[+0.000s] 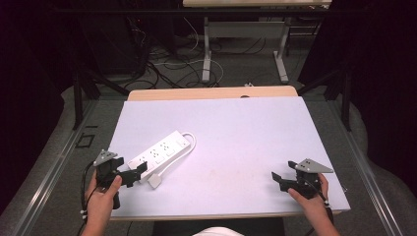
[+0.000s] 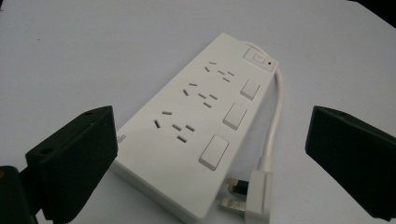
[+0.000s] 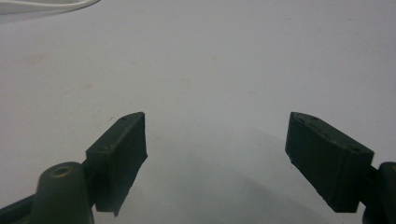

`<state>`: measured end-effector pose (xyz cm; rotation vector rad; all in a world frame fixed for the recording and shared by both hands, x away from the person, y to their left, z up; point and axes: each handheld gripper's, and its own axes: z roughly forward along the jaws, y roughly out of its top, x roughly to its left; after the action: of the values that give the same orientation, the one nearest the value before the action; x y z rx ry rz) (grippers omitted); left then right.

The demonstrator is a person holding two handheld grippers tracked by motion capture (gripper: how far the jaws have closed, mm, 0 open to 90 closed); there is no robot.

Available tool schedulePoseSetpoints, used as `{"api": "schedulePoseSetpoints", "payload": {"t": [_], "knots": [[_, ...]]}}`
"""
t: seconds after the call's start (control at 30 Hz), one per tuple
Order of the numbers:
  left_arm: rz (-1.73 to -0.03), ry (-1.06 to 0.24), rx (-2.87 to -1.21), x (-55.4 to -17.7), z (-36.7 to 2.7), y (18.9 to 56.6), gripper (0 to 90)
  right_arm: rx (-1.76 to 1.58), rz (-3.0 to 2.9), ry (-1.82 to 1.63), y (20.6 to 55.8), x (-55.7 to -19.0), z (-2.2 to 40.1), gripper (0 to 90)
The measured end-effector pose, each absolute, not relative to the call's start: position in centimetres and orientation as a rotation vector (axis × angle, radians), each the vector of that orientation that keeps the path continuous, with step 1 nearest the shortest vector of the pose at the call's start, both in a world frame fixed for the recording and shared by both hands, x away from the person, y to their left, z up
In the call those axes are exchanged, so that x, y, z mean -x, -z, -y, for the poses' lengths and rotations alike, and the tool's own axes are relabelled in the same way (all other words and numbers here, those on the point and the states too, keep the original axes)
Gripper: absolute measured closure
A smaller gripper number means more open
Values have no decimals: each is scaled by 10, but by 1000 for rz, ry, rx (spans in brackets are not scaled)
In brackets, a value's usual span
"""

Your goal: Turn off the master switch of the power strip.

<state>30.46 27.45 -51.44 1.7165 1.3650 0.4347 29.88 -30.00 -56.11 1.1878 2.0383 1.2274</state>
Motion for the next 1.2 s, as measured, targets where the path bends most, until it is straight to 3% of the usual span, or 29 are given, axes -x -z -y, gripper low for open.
{"api": "schedulePoseSetpoints", "payload": {"t": [1.2], "knots": [[-1386,-415,-1697,-300,-293,550,28,-1177,-2044,-1224,561,-299,301,198]]}}
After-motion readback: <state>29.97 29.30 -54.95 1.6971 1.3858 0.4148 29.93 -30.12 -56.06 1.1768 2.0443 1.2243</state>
